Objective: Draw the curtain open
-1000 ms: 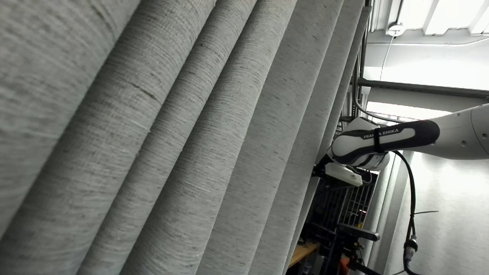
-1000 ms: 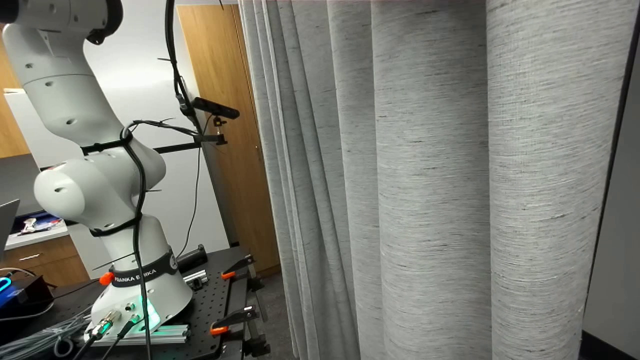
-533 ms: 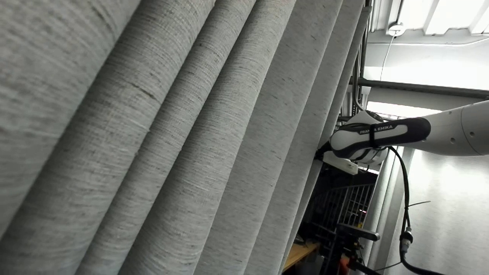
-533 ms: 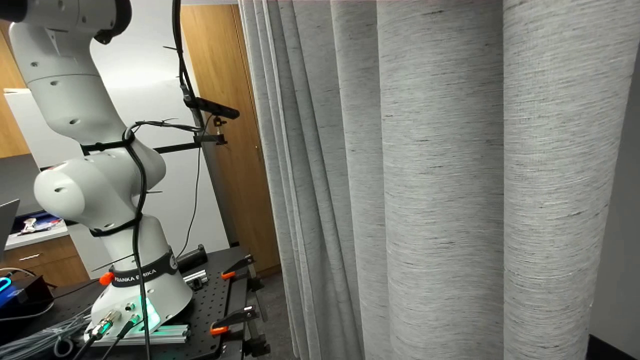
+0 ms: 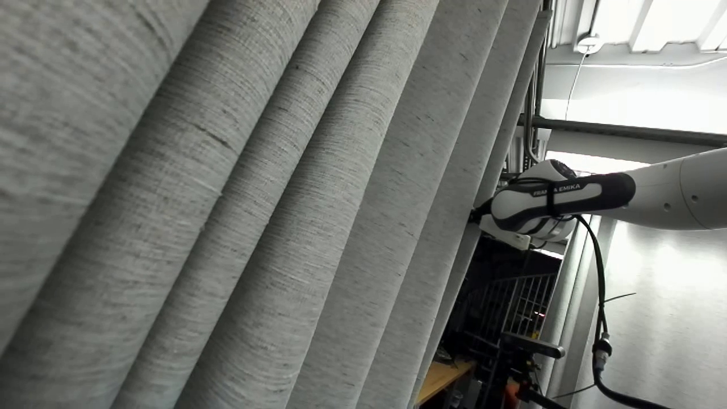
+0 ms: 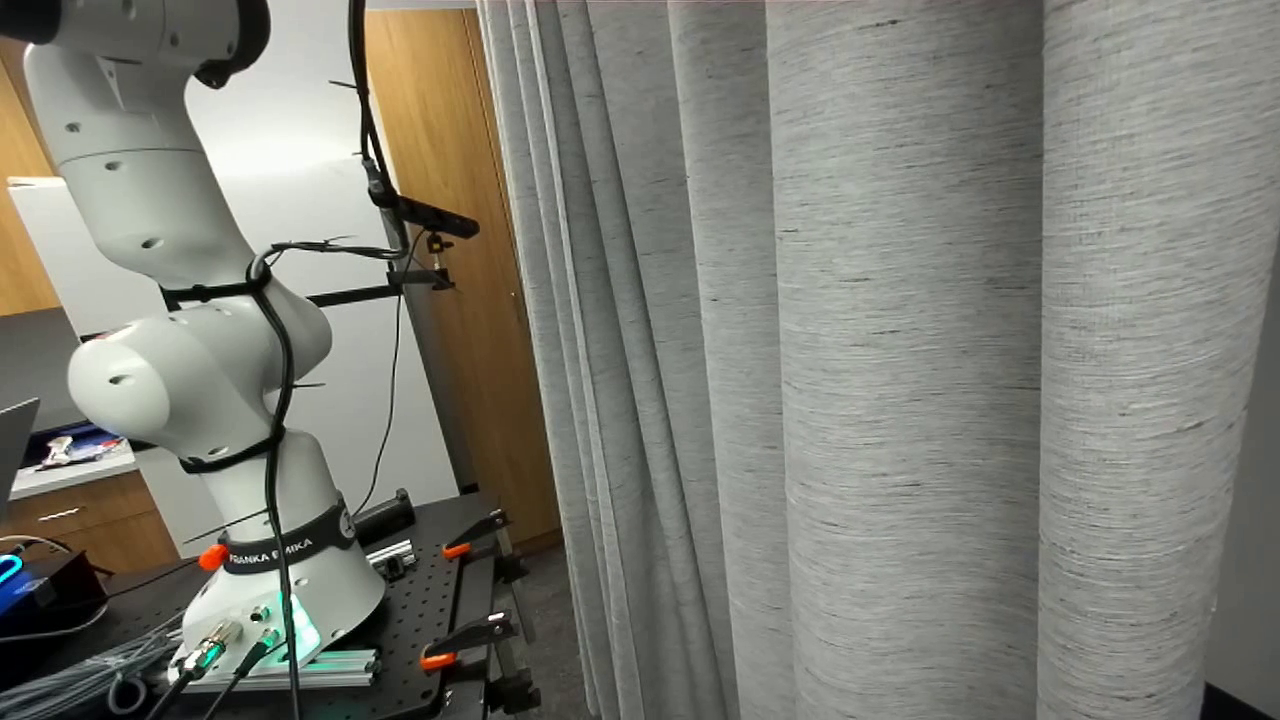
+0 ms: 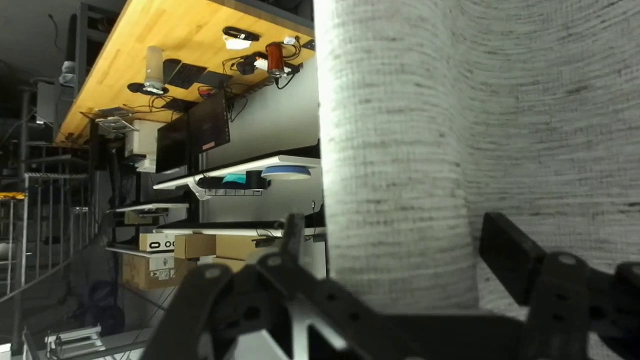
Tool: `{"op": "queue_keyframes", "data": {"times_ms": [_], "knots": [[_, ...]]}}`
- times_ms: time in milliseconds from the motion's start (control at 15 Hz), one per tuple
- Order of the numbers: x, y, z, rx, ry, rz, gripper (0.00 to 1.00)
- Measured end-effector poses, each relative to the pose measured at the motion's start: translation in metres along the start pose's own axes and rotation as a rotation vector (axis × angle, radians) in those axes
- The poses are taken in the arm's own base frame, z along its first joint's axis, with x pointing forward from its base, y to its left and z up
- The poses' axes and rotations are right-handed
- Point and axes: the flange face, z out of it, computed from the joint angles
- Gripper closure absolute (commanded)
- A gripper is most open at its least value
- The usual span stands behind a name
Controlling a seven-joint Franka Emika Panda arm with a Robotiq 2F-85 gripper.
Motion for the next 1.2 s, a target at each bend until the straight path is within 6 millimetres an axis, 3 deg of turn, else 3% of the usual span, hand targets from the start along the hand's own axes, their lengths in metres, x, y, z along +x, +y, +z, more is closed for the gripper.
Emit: {"op": "queue_keyframes", "data": {"times_ms": [467,533,867,1200], "knots": [[0.0,-0.011,0.005,0.012,0.036,0.005,0.96],[0.0,-0.014,0.004,0.016,0.036,0.004,0.99],[-0.003,-0.053,-0.001,0.06,0.04,-0.022,1.0],[-0.02,-0.142,-0.03,0.163,0.054,-0.136,1.0]]}}
